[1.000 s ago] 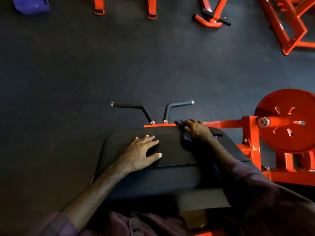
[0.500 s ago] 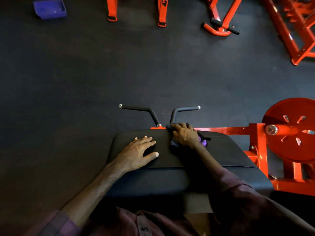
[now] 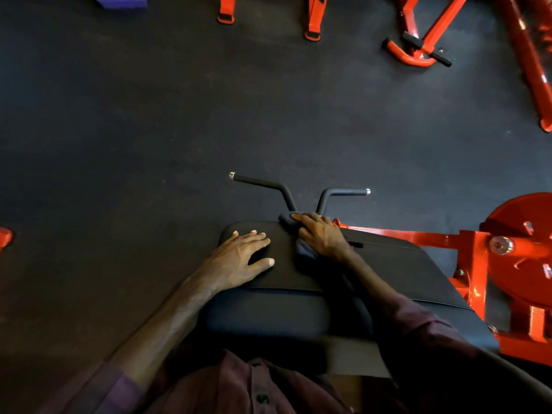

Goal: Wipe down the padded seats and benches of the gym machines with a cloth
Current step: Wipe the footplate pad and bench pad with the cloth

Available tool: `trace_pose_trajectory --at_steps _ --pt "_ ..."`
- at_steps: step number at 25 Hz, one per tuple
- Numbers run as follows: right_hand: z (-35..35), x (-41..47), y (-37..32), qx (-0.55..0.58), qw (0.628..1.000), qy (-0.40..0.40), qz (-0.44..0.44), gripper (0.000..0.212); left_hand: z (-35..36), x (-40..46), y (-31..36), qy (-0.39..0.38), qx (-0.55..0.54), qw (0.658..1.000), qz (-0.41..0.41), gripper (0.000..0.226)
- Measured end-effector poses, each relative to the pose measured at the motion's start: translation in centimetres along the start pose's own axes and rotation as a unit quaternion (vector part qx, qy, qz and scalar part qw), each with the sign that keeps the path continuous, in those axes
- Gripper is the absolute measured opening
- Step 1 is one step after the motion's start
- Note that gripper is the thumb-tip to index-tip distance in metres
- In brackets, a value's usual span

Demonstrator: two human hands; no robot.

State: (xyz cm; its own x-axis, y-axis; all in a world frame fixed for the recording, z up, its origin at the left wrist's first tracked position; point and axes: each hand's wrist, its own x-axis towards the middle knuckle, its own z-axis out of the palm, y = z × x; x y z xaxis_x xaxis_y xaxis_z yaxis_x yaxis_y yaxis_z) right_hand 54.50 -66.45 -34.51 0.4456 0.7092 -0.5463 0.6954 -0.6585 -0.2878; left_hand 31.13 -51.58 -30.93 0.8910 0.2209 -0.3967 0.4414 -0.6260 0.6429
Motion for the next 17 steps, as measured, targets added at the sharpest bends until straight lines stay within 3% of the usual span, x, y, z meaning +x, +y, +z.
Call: trace_pose_trajectory --at_steps 4,7,9,11,13,17 --pt "0.4 0.9 -1.7 -0.02 0.994 0.025 0.104 0.048 -0.3 -0.6 -1.7 0.034 -0.045 0.998 0.002 0.063" --pt "1.8 1.2 -5.9 -0.017 1.0 0.012 -0.005 0.055 -0.1 -0.8 -2.7 0.065 -0.116 0.991 -0.014 0.063" --pt "1.9 1.7 -4.9 -0.003 0.998 -0.004 -0.062 0.063 0.0 -1.1 -3.5 0.094 -0.154 0.983 -0.036 0.058" --pt "1.3 2.4 -3.1 -0.006 1.0 0.015 -0.019 0.068 0.0 -1.6 -4.3 0.116 -0.182 0.974 -0.062 0.053" --pt "1.4 2.9 -5.0 -0.019 0.999 0.017 0.044 0.059 0.4 -2.1 -5.2 0.137 -0.225 0.96 -0.096 0.054" --pt "3.9 3.2 -10.3 -0.011 0.995 0.015 -0.096 0.063 1.5 -2.5 -6.1 0.18 -0.321 0.918 -0.149 0.061"
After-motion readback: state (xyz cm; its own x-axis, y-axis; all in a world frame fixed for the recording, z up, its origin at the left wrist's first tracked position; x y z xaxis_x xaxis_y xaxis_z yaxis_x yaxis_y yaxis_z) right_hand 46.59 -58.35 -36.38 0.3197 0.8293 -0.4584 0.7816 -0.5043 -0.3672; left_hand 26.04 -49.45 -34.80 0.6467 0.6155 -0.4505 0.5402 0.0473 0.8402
